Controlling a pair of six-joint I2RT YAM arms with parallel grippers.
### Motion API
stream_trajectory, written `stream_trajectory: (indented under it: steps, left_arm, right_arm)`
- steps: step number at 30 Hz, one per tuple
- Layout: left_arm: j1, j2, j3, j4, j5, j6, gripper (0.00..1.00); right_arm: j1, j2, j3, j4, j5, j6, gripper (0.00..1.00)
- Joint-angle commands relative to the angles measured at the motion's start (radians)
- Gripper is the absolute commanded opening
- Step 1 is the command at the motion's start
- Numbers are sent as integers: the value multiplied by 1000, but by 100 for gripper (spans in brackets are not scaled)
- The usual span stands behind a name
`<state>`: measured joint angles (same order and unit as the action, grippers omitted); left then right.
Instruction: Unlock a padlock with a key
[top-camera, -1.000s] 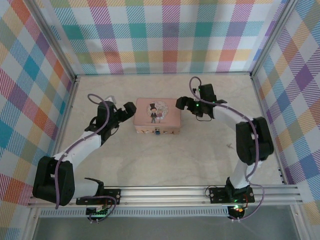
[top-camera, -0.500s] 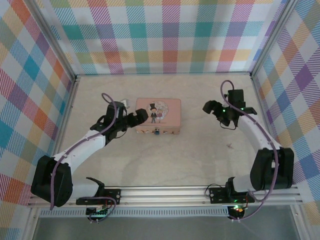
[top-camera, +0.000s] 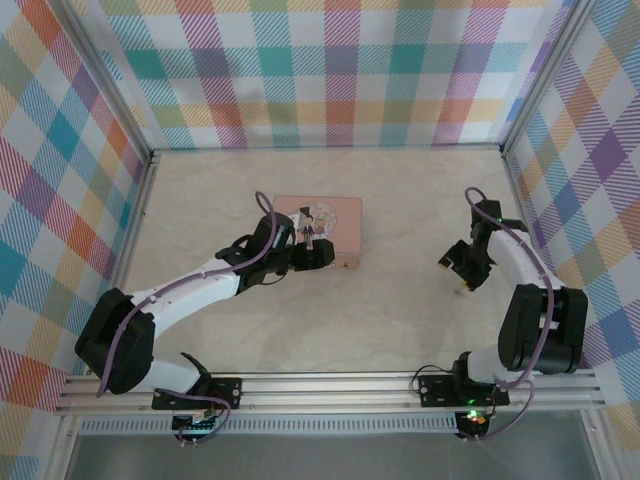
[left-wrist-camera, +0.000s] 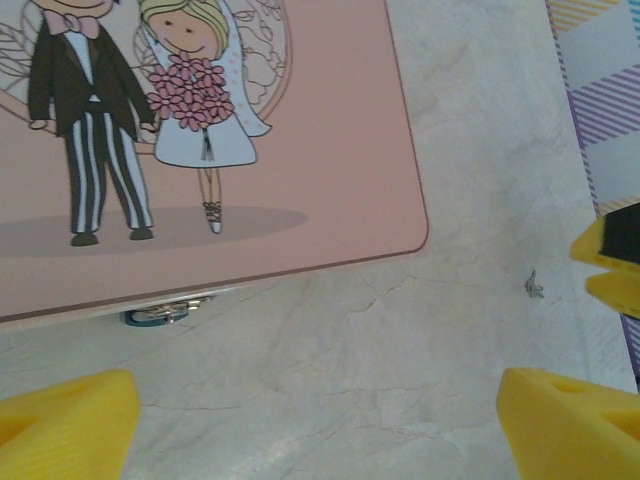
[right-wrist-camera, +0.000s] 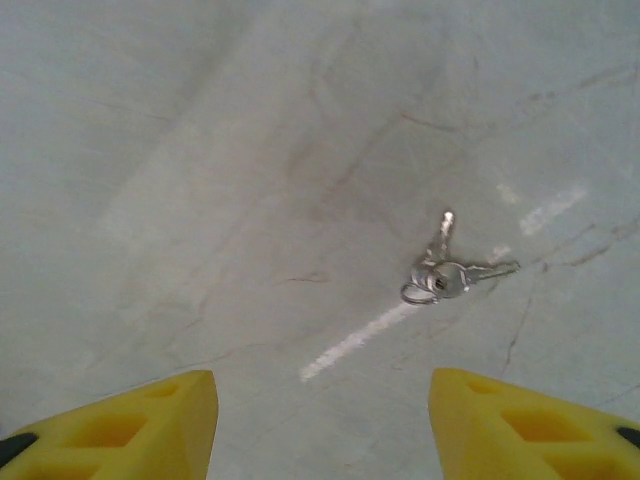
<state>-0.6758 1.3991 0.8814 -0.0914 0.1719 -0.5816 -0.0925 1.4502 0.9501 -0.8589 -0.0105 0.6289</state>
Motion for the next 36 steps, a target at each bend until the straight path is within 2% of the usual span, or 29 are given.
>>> stream_trajectory:
  steps: [1,15,22,30,32,36]
  left_arm:
    - [-14,-3,24,-17,-12,18,92]
    - [-15,11,11,-19,-20,5,92]
    - [-15,23,20,-28,-31,1,92]
    - [-14,31,18,-29,-37,-8,92]
    - [-15,31,18,-28,-37,-9,92]
    - [-15,32,18,-33,-42,-10,92]
  right_arm:
    - [-9,32,-14,-26,18,21,55]
    - [-20,117,-26,-5,107,24,56]
    - [-24,188,-19,34,80,8,52]
    - [-27,218,-32,64,69,3,34]
    - [-32,223,-40,78,60,-4,23]
    - [-40,226,-48,92,44,-12,10]
